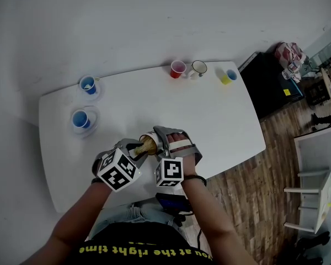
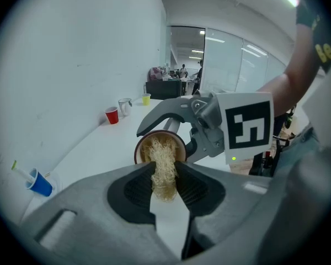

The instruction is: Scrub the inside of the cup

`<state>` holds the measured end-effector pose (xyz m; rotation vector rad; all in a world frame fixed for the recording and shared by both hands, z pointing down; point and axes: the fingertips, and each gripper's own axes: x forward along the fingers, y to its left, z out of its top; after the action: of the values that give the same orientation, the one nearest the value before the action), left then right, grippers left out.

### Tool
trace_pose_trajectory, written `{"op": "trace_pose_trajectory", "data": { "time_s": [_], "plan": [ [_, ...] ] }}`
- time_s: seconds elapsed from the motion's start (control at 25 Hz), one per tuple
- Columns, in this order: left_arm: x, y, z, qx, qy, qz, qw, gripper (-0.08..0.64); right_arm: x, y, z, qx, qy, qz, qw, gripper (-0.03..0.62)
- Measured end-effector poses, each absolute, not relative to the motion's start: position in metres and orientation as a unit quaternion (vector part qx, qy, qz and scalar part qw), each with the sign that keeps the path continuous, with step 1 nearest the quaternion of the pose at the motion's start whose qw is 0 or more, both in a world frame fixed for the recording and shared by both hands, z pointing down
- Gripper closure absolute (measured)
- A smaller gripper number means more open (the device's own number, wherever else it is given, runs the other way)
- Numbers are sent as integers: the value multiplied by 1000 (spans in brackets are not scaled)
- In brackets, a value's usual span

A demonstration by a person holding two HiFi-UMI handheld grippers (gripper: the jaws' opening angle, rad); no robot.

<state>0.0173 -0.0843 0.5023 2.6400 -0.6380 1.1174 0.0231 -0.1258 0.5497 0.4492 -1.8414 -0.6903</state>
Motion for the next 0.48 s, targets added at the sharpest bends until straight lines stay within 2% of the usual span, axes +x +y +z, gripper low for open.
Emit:
{"op": "trace_pose_trajectory", "data": {
  "time_s": [0.48],
  "plan": [
    [23, -88, 511, 881, -204, 412, 116, 456, 11, -117, 549, 183, -767, -297, 539, 198]
  ]
}}
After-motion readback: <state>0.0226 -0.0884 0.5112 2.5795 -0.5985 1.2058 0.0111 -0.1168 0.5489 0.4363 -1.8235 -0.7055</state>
